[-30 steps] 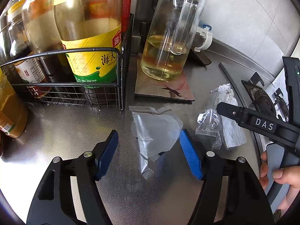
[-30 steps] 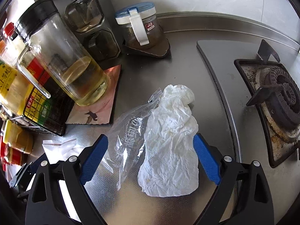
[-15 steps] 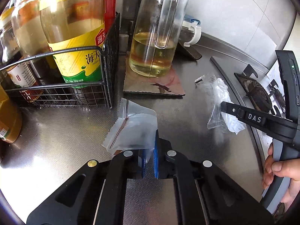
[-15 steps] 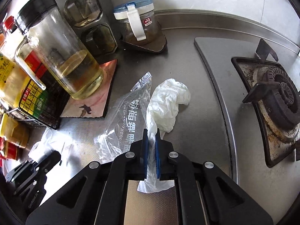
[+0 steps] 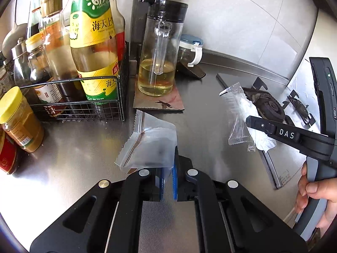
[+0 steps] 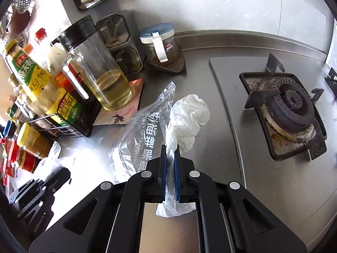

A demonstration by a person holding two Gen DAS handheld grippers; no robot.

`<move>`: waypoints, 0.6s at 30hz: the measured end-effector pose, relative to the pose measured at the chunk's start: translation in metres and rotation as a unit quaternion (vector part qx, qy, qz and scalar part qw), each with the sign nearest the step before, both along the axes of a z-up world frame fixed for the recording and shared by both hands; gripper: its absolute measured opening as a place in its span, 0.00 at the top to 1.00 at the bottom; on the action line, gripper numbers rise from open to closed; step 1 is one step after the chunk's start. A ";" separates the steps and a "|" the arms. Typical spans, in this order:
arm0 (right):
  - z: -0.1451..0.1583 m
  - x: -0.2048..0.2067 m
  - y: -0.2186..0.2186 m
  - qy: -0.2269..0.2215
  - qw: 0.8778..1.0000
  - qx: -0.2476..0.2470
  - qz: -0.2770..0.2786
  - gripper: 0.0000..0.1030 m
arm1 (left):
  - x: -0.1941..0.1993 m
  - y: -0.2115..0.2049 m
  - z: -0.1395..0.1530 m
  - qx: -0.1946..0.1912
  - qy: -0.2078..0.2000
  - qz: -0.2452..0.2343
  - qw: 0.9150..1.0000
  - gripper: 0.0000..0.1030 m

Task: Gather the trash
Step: 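Lower both held bags over the floor bin and open both tools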

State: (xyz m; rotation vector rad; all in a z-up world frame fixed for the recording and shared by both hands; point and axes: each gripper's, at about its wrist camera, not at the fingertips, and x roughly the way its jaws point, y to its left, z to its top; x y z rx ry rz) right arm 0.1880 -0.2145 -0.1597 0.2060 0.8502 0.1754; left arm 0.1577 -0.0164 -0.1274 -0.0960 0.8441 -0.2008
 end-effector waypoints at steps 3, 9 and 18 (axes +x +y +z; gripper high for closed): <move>0.006 -0.024 -0.005 -0.007 1.000 0.007 -0.004 0.93 | -0.022 -0.005 0.009 0.002 -0.007 -0.005 1.000 0.96; 0.012 -0.074 -0.014 -0.016 1.000 0.016 -0.008 0.93 | -0.068 -0.014 0.021 0.009 -0.014 -0.013 1.000 0.96; 0.014 -0.156 -0.027 -0.019 0.999 0.026 -0.007 0.93 | -0.152 -0.024 0.024 0.008 -0.017 -0.017 1.000 0.96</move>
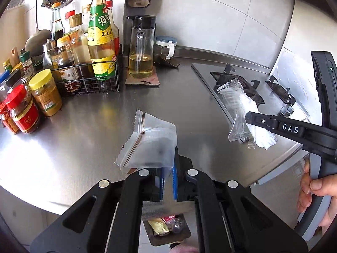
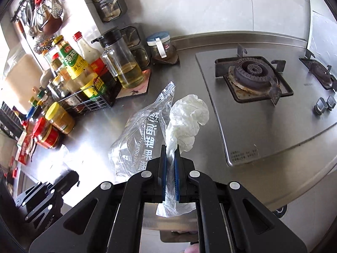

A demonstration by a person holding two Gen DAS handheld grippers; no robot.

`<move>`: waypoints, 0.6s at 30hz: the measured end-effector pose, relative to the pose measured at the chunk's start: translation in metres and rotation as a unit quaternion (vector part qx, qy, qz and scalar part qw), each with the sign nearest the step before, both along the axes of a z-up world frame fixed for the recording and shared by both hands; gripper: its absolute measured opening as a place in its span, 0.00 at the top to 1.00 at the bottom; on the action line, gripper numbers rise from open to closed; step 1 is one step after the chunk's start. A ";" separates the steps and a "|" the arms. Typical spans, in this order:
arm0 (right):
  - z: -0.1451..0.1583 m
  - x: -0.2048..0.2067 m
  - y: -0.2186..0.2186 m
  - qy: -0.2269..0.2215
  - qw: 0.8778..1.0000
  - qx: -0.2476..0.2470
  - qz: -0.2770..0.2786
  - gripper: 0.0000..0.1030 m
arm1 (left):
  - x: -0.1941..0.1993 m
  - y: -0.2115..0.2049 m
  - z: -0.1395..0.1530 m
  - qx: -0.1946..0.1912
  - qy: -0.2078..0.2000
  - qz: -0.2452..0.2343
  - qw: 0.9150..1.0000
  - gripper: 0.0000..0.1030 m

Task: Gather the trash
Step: 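Lower both held bags over the floor bin and open both tools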

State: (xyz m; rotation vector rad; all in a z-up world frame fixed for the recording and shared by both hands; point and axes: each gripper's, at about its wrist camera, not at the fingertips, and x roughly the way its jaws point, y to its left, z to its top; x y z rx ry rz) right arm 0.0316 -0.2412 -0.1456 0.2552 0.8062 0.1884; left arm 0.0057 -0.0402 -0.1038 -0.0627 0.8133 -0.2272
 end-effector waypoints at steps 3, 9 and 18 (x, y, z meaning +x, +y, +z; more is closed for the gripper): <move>-0.002 -0.026 -0.002 0.000 1.000 0.000 0.005 0.93 | -0.029 -0.005 -0.001 -0.004 0.002 -0.002 1.000 0.96; -0.014 -0.077 -0.001 0.009 1.000 -0.005 0.024 0.93 | -0.082 -0.014 -0.012 -0.009 0.016 0.000 1.000 0.96; -0.056 -0.134 0.007 0.046 0.997 -0.031 0.051 0.93 | -0.144 -0.025 -0.048 -0.003 0.052 -0.005 0.999 0.95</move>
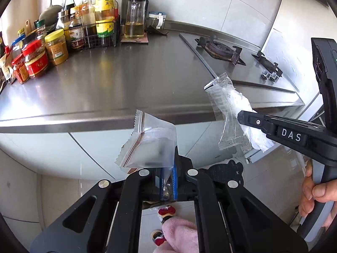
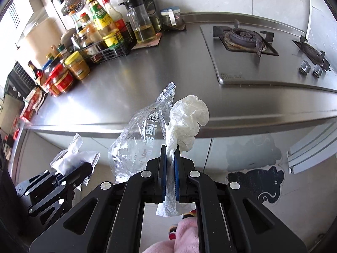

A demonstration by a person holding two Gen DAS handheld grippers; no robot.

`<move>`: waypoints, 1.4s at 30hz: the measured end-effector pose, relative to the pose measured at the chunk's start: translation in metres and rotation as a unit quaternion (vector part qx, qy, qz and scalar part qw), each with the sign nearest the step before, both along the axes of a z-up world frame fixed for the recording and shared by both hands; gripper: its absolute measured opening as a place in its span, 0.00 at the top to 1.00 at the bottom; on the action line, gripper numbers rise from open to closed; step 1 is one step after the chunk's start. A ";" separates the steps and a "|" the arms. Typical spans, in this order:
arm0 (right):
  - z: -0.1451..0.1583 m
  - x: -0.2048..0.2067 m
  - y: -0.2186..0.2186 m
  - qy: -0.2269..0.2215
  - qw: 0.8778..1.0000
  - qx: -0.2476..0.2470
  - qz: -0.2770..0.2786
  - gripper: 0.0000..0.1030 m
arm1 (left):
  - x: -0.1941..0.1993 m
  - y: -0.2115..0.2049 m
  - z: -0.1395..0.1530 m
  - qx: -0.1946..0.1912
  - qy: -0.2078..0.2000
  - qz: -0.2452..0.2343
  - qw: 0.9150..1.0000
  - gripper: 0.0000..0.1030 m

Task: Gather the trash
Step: 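Lower both held bags over the floor bin and open both tools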

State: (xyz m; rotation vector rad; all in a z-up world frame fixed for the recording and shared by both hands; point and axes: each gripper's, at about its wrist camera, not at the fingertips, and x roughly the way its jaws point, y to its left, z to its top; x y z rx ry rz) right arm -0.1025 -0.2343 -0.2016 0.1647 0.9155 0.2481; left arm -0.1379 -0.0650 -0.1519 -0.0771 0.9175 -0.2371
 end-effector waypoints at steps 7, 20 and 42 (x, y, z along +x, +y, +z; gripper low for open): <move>-0.049 -0.014 0.010 0.052 0.998 -0.002 0.019 0.93 | -0.028 -0.002 -0.053 -0.010 0.057 0.001 0.998 0.95; -0.176 0.022 0.027 0.139 0.989 0.035 0.025 0.93 | -0.011 0.011 -0.181 -0.019 0.130 0.017 0.991 0.96; -0.339 0.089 0.062 0.208 0.978 0.013 0.028 0.93 | 0.028 0.017 -0.358 -0.050 0.203 0.019 0.978 0.95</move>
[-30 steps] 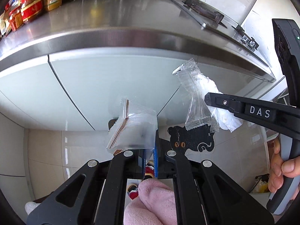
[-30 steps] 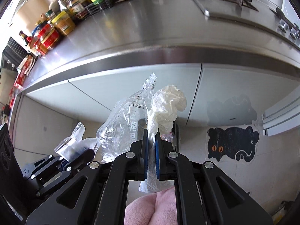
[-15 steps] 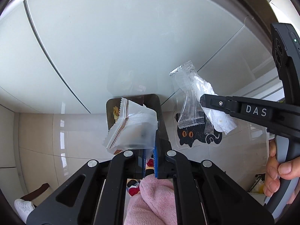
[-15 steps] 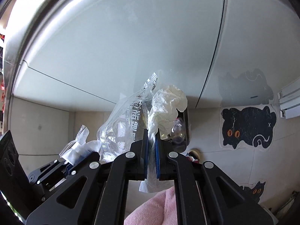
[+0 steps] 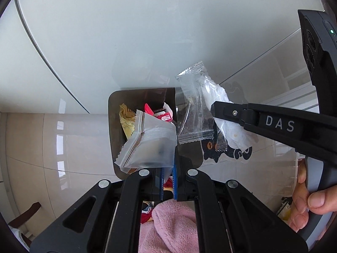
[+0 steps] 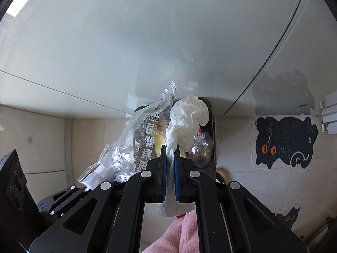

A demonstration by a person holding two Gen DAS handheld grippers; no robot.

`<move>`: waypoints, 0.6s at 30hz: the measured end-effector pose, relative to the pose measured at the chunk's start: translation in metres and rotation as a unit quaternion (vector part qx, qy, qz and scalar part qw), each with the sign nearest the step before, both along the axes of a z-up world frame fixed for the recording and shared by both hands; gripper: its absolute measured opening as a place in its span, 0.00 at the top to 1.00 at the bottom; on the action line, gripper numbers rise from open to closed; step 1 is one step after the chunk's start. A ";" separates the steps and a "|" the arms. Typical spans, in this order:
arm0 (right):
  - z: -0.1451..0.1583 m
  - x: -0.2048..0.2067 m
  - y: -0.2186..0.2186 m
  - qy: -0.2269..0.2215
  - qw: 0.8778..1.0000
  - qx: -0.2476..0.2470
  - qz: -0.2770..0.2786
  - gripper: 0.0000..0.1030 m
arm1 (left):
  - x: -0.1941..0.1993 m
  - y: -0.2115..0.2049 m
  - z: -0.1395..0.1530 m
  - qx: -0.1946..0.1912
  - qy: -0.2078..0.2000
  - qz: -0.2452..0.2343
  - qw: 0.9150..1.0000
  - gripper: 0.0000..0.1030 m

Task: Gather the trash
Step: 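Lower both held bags over the floor bin and open both tools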

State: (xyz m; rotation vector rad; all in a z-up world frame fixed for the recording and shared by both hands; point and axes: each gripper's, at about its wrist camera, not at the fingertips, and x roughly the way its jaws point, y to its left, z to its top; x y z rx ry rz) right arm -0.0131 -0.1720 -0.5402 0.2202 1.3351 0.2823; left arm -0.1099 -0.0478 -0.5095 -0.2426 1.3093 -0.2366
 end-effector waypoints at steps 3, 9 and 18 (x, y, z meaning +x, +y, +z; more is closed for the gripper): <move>-0.013 0.005 0.000 0.009 1.000 0.002 -0.005 0.92 | 0.002 0.004 -0.012 0.000 0.008 -0.003 1.000 0.95; -0.019 0.013 0.000 0.016 1.000 0.012 -0.023 0.90 | 0.012 0.006 -0.018 -0.002 0.016 -0.003 1.000 0.92; -0.015 0.013 -0.004 0.019 0.998 0.038 -0.049 0.43 | 0.017 0.012 -0.010 -0.010 0.014 0.006 1.000 0.63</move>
